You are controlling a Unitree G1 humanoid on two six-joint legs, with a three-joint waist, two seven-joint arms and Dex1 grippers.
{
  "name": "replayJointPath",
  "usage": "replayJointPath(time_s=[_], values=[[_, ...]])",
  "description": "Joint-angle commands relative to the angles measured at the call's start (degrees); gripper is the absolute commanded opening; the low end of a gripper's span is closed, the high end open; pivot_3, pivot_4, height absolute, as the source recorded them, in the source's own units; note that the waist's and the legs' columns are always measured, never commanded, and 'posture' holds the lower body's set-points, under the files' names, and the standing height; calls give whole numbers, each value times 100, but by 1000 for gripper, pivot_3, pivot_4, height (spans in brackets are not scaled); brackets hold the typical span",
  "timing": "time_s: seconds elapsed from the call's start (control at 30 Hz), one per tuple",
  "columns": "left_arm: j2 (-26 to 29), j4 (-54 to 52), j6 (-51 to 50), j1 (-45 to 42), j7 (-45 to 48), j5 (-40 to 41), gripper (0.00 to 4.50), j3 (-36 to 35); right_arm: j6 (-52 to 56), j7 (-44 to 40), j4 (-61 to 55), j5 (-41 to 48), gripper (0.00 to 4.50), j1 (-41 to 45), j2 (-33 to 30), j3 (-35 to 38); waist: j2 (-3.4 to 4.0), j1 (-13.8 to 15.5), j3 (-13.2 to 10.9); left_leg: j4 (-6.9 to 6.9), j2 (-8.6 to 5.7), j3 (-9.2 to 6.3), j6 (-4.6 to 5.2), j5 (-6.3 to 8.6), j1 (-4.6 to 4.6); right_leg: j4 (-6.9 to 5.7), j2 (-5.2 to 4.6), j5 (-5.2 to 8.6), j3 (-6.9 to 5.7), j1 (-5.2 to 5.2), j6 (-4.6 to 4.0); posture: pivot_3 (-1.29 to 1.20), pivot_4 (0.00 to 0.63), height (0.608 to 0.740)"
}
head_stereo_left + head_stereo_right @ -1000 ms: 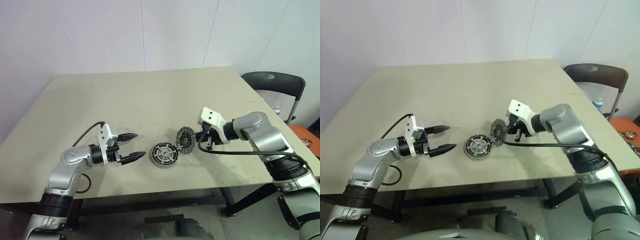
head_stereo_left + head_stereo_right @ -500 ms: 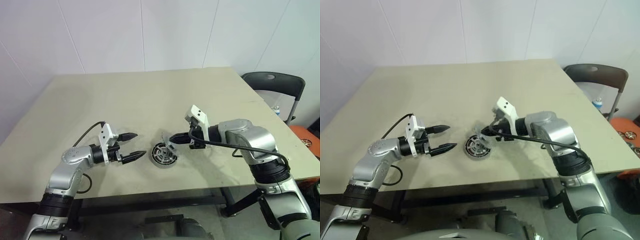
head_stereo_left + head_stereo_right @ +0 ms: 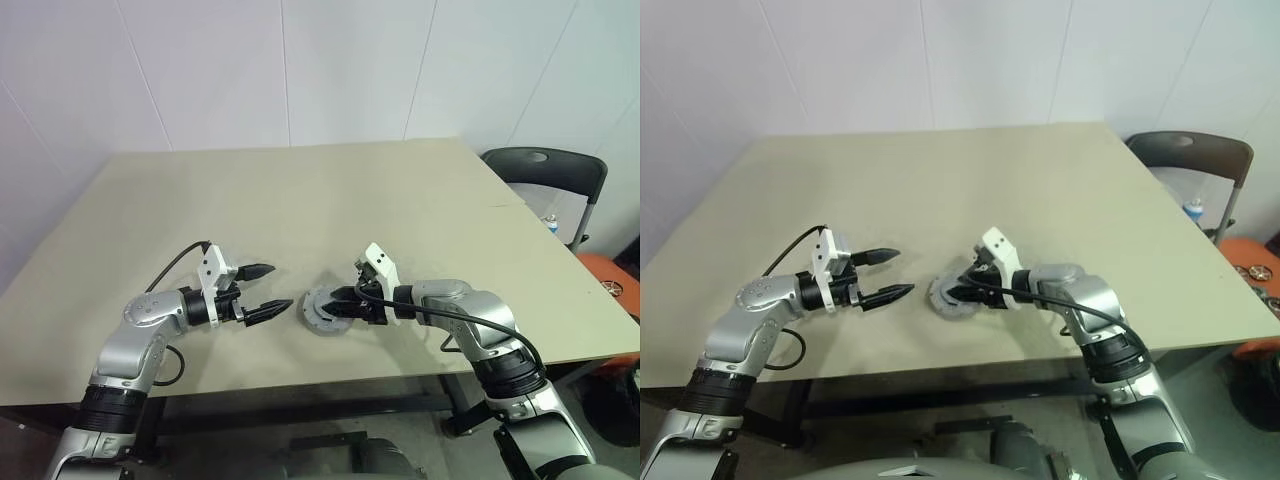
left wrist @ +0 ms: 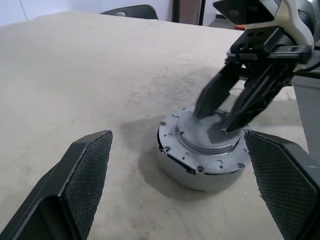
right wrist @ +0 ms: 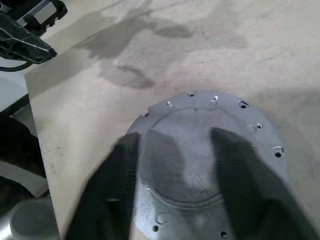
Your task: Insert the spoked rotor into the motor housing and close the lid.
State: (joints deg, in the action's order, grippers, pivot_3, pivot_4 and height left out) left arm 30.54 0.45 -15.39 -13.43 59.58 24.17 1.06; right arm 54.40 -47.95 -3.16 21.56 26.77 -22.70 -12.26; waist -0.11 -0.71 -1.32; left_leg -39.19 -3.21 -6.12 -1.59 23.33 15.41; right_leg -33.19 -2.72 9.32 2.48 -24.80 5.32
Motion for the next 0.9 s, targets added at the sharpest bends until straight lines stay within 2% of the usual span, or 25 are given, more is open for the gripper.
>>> replayJointPath(time_s=[0.03,0.13,0.47,0.7,0.9], values=[[8,19,155,-52,-2,-51,4500,-59,232,-2,-118,232,3560,-174,17,66,1,0,-1,0,1,0,3,2,-3,0,1,0,0,10,0,0,0,740],[13,34,179,-37,-5,-43,4500,-66,323,-18,-273,359,4474,-278,3,2,1,-5,-1,0,2,-1,4,2,-8,0,4,3,0,32,3,0,0,740],[-39,-24,144,-15,-67,7,4500,-79,-202,860,207,-89,4474,-265,375,42,0,-3,0,0,4,-1,2,1,-10,-1,6,2,0,32,3,0,0,740],[-51,12,125,-89,-117,18,4500,-88,-131,669,204,-77,4474,-280,185,-102,2,-6,-1,2,4,-2,2,1,-10,5,6,2,0,19,3,0,0,740],[-37,33,127,-108,-110,12,4500,-96,-582,389,192,-503,4474,-353,-264,-671,1,-3,-1,3,4,-3,4,2,-9,8,6,4,-2,24,5,0,0,740]])
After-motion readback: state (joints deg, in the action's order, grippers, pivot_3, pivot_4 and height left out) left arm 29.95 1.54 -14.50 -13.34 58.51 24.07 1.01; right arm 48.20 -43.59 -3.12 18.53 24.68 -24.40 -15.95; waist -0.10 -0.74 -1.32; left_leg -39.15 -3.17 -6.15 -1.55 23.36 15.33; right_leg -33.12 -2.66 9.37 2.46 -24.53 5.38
